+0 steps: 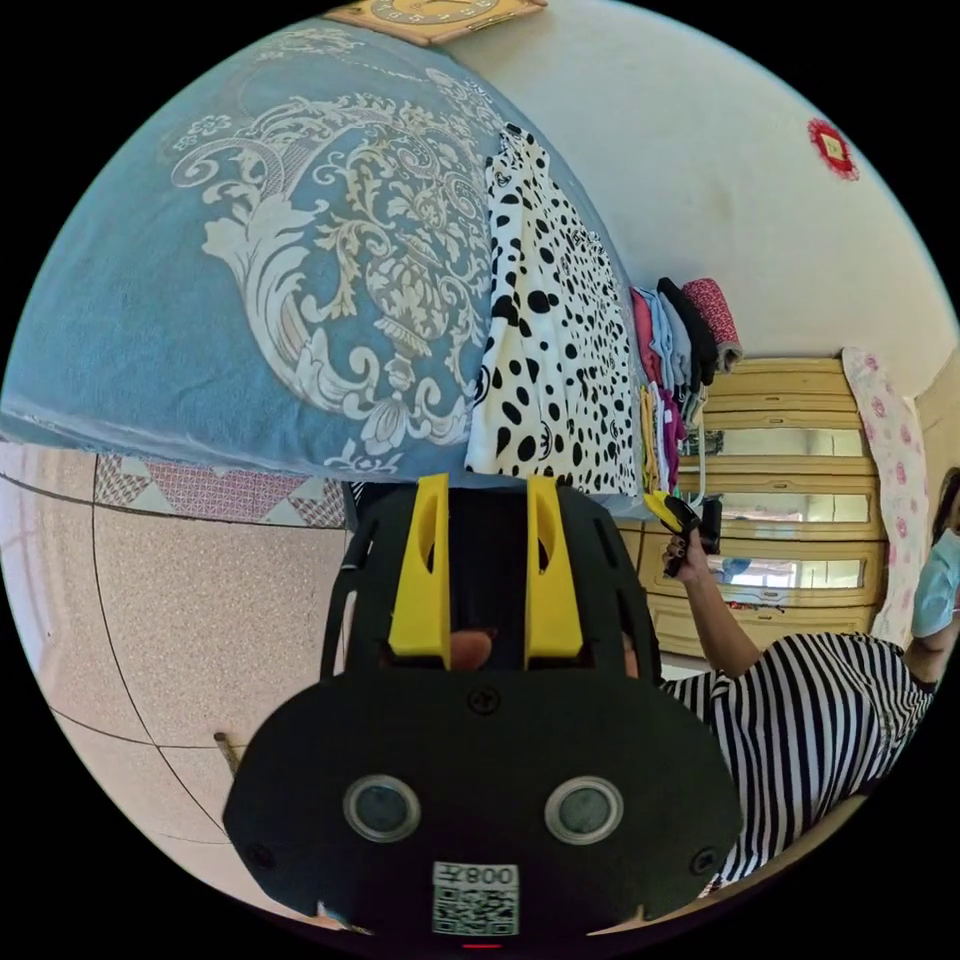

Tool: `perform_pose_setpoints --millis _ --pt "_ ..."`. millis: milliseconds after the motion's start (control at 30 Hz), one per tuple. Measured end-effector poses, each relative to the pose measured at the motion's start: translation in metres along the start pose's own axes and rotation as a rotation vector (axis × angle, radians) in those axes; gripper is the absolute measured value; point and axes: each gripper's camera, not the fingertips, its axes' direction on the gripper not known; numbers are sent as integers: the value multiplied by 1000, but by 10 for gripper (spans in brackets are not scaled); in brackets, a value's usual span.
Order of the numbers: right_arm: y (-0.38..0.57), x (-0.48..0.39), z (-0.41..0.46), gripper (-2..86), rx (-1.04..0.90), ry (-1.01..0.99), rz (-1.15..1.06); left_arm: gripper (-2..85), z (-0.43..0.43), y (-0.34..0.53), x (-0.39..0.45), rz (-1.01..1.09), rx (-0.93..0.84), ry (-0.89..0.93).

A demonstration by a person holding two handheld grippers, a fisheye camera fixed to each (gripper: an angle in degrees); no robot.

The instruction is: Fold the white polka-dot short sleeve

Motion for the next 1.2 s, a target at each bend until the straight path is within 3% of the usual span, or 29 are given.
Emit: perform_pose_setpoints --millis 567,833,1200 --pt "61 -5 17 37 -64 265 -13 75 0 86 -85 -127 -31 -64" --pt "98 12 5 12 -79 218 3 26 1 151 -127 -199 11 27" --pt "164 34 -44 5 -68 33 6 12 -24 258 -142 -123 125 163"
